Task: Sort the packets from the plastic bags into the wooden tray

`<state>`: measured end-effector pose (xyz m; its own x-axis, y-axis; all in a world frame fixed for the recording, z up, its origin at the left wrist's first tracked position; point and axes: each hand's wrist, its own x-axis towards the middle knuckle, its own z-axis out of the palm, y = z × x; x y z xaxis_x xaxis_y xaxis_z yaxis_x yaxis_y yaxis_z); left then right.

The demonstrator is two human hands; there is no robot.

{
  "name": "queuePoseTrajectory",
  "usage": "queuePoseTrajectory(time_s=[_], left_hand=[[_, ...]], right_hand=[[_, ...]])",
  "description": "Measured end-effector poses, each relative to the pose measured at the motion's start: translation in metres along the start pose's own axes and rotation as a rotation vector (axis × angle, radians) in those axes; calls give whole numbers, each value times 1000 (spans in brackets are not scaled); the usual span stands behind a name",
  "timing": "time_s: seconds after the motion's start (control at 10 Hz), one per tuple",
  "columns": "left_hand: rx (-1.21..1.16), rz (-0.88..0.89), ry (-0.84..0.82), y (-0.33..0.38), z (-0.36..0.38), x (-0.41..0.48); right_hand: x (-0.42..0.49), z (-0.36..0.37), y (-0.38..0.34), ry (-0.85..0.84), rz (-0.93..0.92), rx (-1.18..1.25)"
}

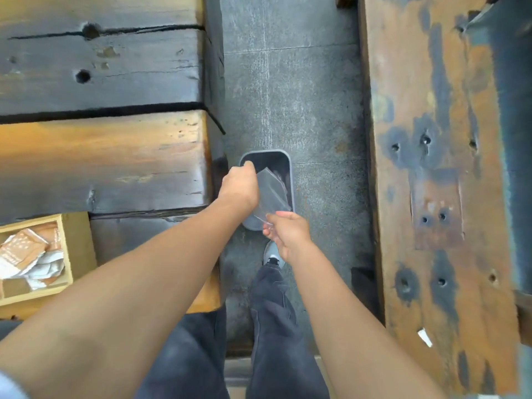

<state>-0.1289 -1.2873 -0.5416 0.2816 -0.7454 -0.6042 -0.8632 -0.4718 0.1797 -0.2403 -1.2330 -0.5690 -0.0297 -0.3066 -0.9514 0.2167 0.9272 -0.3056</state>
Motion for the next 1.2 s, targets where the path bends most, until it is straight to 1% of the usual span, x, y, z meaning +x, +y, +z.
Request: queuePoseTrajectory(time_s=[0.1,0.2,0.4,0.6,0.8,0.9,1.0,1.1,1.2], left_hand=[[103,-21,-82,3,20,22],[165,-26,-118,4,37,43],[203,-51,-132,5,66,80],[176,-70,-124,2,86,102],[142,-156,-135,-5,95,110],[184,-178,-168,-8,91,106],[181,-188,-188,-8,83,94],[158,-172,-185,-2,69,77],[87,-163,-186,9,47,54]], right_hand=[[25,-4,10,-4,63,11],[50,-4,16,-10,116,31],[100,4,20,6,206,51],[134,10,23,13,243,70],[152,14,30,70,220,92],[149,13,34,85,194,44],[132,12,30,70,135,25],[112,12,21,53,73,-40],[89,14,7,46,2,-136]])
